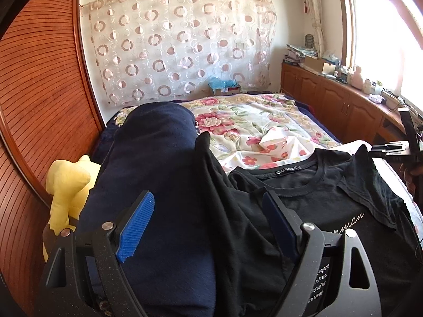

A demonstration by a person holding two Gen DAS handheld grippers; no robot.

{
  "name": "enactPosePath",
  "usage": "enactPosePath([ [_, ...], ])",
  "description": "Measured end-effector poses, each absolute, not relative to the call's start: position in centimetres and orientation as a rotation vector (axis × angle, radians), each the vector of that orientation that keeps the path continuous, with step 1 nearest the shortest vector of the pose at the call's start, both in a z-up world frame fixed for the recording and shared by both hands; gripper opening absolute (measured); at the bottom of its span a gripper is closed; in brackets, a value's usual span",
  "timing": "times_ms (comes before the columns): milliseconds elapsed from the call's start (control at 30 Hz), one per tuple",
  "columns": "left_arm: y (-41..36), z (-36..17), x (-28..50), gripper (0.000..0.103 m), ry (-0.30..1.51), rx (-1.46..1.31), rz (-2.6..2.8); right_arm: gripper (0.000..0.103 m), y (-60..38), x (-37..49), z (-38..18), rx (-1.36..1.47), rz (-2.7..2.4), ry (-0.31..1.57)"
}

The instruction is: Fold small clothes

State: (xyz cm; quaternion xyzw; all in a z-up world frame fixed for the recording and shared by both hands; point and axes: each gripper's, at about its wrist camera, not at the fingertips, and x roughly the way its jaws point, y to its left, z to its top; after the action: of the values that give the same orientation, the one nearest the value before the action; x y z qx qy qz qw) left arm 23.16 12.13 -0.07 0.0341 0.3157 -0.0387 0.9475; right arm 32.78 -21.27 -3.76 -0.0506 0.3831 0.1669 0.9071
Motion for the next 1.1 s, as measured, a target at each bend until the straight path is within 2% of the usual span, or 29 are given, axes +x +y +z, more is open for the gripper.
enactPosePath([
  [133, 12.6, -0.2, 24.6, 0.074, 0.687, 0.067, -0.107, 0.043, -21.5, 33.5, -5.1, -0.081, 0.342, 0.841],
  [200, 12.8, -0.4, 25.4, 0.063, 0.708, 0.055, -0.13, 0.043, -21.1, 34.2, -5.1, -0.073, 0.347, 0.853],
  [300, 12.9, -0.4, 26.9, 0.055, 0.733, 0.042, -0.16, 0.043, -20.7, 35.5, -5.3, -0.071, 0.353, 0.865],
  [467, 12.4, -0.6, 29.3, 0.05, 0.77, 0.075, -0.157, 0.043, -20.4, 36.5, -5.2, -0.071, 0.345, 0.865],
  [533, 12.2, -1.0, 29.9, 0.041, 0.79, 0.09, -0.159, 0.043, -20.5, 36.8, -5.3, -0.064, 0.345, 0.864],
  [600, 12.1, -1.0, 29.8, 0.019, 0.794, 0.087, -0.173, 0.041, -20.4, 37.1, -5.6, -0.067, 0.358, 0.861],
  [633, 12.0, -0.9, 29.3, 0.013, 0.783, 0.084, -0.181, 0.036, -20.1, 37.2, -5.6, -0.086, 0.376, 0.859],
  [667, 11.9, -0.8, 29.0, 0.009, 0.776, 0.081, -0.188, 0.025, -19.8, 37.2, -5.7, -0.103, 0.392, 0.861],
  [700, 11.8, -0.6, 28.7, 0.007, 0.766, 0.077, -0.192, 0.014, -19.7, 37.2, -5.8, -0.105, 0.408, 0.865],
  [767, 11.7, 0.2, 27.4, 0.007, 0.726, 0.067, -0.206, 0.01, -19.6, 37.2, -5.6, -0.108, 0.421, 0.857],
  [1100, 11.6, 3.4, 19.2, 0.006, 0.584, 0.017, -0.238, 0.009, -22.0, 29.3, -0.5, -0.032, 0.473, 0.617],
])
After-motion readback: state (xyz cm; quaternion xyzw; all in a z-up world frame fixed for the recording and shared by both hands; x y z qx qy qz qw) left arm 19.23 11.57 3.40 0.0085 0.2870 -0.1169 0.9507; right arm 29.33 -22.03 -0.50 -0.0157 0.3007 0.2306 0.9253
